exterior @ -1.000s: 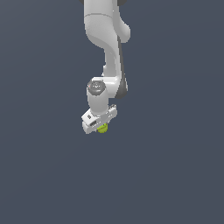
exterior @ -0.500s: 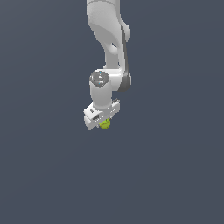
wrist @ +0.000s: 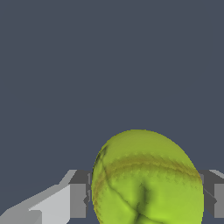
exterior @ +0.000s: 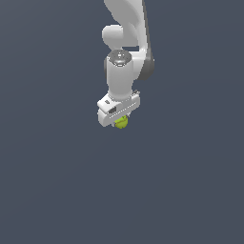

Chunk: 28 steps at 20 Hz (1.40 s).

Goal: Pick up the object and move it to a goal position.

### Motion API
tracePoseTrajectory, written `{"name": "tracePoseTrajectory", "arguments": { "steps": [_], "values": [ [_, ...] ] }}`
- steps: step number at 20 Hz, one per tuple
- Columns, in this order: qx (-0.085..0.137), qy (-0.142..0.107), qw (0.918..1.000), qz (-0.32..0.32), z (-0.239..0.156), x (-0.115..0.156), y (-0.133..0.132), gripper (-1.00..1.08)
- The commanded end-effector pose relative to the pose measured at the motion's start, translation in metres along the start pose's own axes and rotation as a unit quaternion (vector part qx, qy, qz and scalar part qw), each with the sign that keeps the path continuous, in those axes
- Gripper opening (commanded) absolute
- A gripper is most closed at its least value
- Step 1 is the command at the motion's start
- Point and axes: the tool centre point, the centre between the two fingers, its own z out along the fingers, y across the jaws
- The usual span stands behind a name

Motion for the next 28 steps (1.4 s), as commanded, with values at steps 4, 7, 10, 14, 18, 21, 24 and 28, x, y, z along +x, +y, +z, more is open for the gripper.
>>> {"name": "tracePoseTrajectory", "arguments": {
  "steps": [4,7,10,14,18,21,24,28],
  "values": [
    [-0.001,0.0,1.0,0.0,-0.061,0.007,-0.029,-1.0],
    [-0.001,0.0,1.0,-0.001,-0.094,0.011,-0.044,-1.0],
    [-0.001,0.0,1.0,-0.001,-0.126,0.014,-0.059,-1.0],
    [-0.001,0.0,1.0,-0.001,-0.168,0.019,-0.079,-1.0],
    [0.0,0.001,1.0,-0.001,-0.209,0.025,-0.097,-1.0],
    [0.0,0.001,1.0,-0.001,-0.24,0.029,-0.111,-1.0],
    [0.0,0.001,1.0,-0.001,-0.269,0.033,-0.123,-1.0],
    [0.0,0.001,1.0,-0.001,-0.301,0.038,-0.137,-1.0]
  ]
}}
